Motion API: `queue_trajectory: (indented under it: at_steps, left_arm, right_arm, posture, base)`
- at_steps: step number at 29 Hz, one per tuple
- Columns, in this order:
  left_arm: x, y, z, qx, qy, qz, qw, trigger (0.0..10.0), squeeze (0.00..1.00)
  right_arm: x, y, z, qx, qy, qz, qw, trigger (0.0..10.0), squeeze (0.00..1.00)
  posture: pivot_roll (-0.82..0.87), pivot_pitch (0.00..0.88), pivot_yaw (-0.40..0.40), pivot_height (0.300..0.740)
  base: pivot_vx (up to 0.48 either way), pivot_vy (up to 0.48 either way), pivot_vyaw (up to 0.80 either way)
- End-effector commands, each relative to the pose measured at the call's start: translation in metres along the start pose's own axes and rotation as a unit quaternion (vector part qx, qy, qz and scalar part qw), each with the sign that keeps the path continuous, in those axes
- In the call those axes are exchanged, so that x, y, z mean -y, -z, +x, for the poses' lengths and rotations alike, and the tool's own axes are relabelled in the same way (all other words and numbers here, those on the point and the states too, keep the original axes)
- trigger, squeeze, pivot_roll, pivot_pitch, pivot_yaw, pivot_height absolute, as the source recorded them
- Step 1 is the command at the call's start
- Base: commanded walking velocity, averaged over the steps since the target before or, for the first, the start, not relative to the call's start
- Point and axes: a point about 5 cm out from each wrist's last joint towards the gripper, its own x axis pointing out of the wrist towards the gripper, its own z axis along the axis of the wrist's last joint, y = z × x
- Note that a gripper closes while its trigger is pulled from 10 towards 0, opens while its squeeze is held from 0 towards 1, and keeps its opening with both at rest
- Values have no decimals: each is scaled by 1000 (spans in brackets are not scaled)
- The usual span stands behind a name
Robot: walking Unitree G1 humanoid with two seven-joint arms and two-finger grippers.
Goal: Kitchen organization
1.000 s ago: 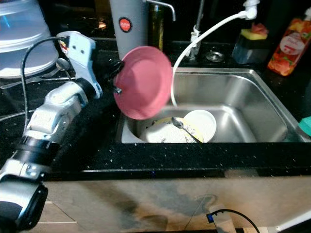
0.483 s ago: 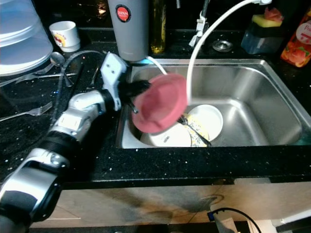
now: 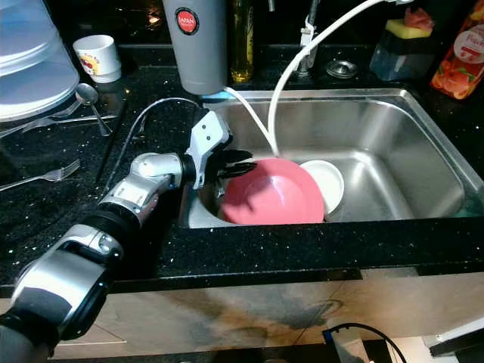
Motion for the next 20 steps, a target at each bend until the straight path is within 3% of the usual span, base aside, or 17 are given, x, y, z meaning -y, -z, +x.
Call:
queue_trajectory:
  at_steps: [1,4,5,8,9,11,12,13,15,16,17,18,20]
  left_arm:
    - [-2,-3,1,-1,-3,13,1000,10000,1000]
    - [-9,-18,-3,38,-21,34,999,10000,1000]
    - [-17,-34,-8,83,-33,30,996,10000,0]
    - [-25,-56,-16,151,-42,9,988,10000,0]
    - [-25,-56,-16,151,-42,9,988,10000,0]
    - [-27,-82,-28,239,-41,-32,970,10000,0]
    - [-27,-82,-28,239,-41,-32,970,10000,0]
    - [-25,-92,-34,278,-33,-51,959,10000,0]
    - [-15,-107,-45,344,-8,-89,935,10000,0]
    - [-15,-107,-45,344,-8,-89,935,10000,0]
    - [-2,-113,-52,379,16,-115,918,10000,0]
    - [4,-114,-55,392,27,-129,910,10000,0]
    - [12,-114,-56,399,37,-141,905,10000,0]
  right_arm:
    - [-2,2,0,-6,-1,5,1000,10000,0]
    - [-3,0,0,-5,-1,5,1000,10000,0]
    - [-3,-1,1,-3,0,6,1000,10000,0]
    - [-3,-2,1,-2,0,7,1000,10000,0]
    - [-3,-2,1,-2,0,7,1000,10000,0]
    - [-3,-3,1,-1,0,7,1000,10000,0]
    - [-3,-3,1,-1,0,7,1000,10000,0]
    - [-3,-4,1,0,0,7,1000,10000,0]
    - [-2,-5,2,1,-1,7,1000,10000,0]
    - [-2,-5,2,1,-1,7,1000,10000,0]
    - [-2,-6,2,2,-2,6,1000,10000,0]
    - [-2,-7,2,2,-2,6,1000,10000,0]
    - [-2,-7,2,3,-2,6,1000,10000,0]
  posture:
    - [-86,39,17,740]
    - [-85,30,18,740]
    - [-83,23,18,740]
    - [-81,17,18,740]
    - [-81,17,18,740]
    - [-72,5,15,740]
    - [-72,5,15,740]
    - [-70,2,14,740]
    - [-63,0,8,740]
    - [-63,0,8,740]
    - [-60,0,8,740]
    - [-58,0,6,740]
    - [-54,0,4,740]
  base:
    - [0,0,0]
    - [0,0,0]
    - [0,0,0]
    - [0,0,0]
    - [0,0,0]
    - [0,0,0]
    - [0,0,0]
    - [0,0,0]
    - [0,0,0]
    - [0,0,0]
    - [0,0,0]
    - [0,0,0]
    - [0,0,0]
